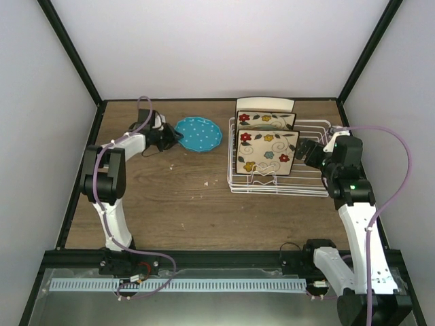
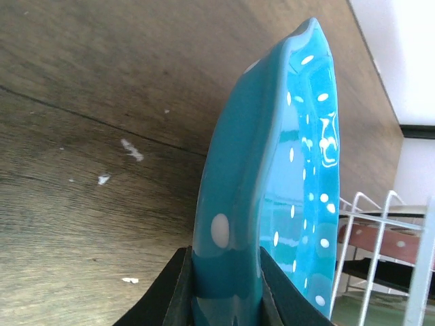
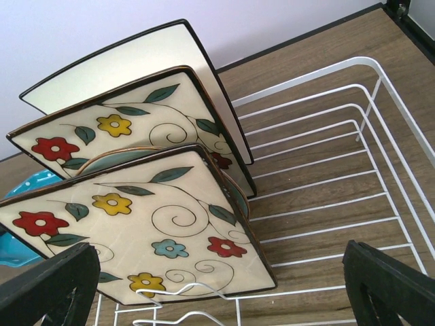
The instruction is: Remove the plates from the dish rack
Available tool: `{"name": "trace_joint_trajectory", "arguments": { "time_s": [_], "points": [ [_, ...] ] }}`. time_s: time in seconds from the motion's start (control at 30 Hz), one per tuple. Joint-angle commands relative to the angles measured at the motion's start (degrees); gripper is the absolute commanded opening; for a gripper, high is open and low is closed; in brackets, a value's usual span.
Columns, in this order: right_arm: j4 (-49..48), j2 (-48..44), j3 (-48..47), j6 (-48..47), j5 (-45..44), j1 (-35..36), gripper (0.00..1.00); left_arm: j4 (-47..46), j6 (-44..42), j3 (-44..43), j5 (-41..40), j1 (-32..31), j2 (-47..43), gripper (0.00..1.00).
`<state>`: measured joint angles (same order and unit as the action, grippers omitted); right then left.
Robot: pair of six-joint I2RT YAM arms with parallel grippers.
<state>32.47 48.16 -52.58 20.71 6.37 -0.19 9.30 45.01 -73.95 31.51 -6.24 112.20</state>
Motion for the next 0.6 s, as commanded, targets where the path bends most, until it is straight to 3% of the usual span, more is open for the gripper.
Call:
{"name": "trace_joint_trajectory", "arguments": {
  "time_s": [0.0,0.23,0.33,0.4,0.57],
  "points": [
    [2.2,-2.1,-1.4,0.8,-2.1,0.5,1.0,-5.1,1.6,-0.6,2.0,0.5,0.9,0.04],
    [3.1,-3.6,-0.9,1.1,-3.1,0.4,1.0,-2.9,1.3,1.1,0.9,0.4,1.3,0.06],
    [3.4,-3.8,-1.2,1.0,-3.5,0.4,1.0,-2.4,1.3,2.5,0.6,0.4,1.1,0.24],
    [3.7,-4.0,-1.4,0.9,-3.7,0.4,1.0,-2.3,1.3,3.3,0.4,0.3,1.0,0.46],
    [4.6,-4.5,-1.7,0.8,-4.0,0.5,1.0,-2.8,1.3,4.3,0.6,0.3,1.0,0.77]
  ]
}}
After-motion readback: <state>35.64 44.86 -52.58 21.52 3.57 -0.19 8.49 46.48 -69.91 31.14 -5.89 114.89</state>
